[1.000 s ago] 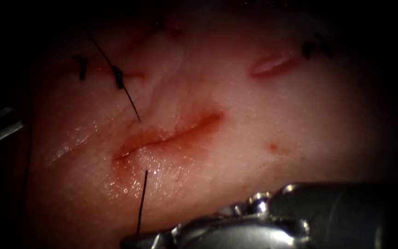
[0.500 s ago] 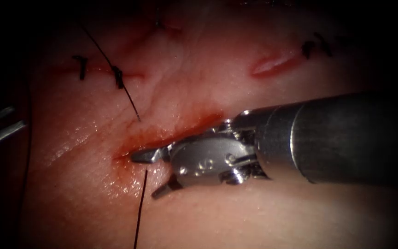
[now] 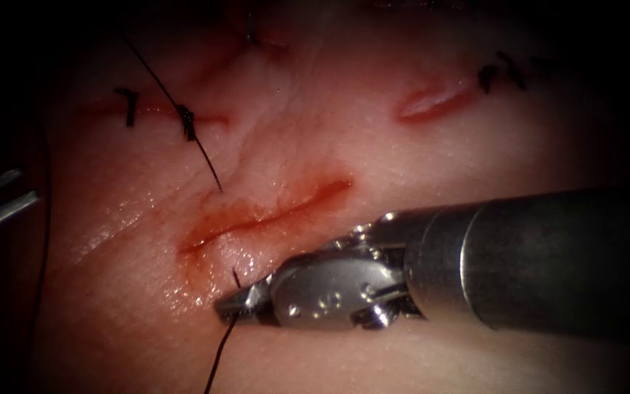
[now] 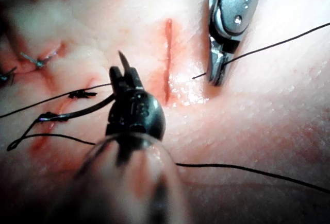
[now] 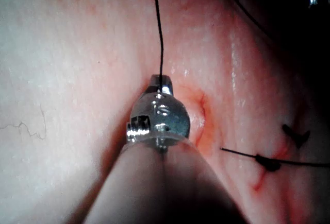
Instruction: Wound Closure
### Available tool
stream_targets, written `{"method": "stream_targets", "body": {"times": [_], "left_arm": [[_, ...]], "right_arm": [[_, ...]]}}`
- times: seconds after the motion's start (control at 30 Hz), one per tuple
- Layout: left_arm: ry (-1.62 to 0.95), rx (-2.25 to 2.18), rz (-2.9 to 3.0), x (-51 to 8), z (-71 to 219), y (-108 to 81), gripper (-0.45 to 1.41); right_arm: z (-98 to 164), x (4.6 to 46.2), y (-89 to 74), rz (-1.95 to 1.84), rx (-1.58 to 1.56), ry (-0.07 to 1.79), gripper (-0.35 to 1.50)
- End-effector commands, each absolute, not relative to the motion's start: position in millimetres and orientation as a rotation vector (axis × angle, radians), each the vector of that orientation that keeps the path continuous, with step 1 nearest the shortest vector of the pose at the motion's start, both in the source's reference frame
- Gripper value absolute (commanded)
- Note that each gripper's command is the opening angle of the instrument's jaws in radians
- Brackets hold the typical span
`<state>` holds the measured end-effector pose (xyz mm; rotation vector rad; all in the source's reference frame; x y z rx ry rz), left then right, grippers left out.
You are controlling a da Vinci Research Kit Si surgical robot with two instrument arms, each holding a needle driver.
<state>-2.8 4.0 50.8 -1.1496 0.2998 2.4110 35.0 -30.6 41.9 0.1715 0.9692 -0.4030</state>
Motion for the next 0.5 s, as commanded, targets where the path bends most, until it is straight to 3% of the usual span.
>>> {"method": "stream_targets", "body": {"times": [0.03, 0.5], "left_arm": [[0.302, -1.151, 2.41, -3.3, 51, 4.2, -0.45], [0.299, -1.153, 2.412, -3.5, 51, 4.2, -0.45]], "right_arm": [[41, 35.8, -31.4, -0.407, 0.181, 0.983, -0.35], [23, 34.7, -40.9, -0.501, 0.291, 1.088, -0.35]]}}
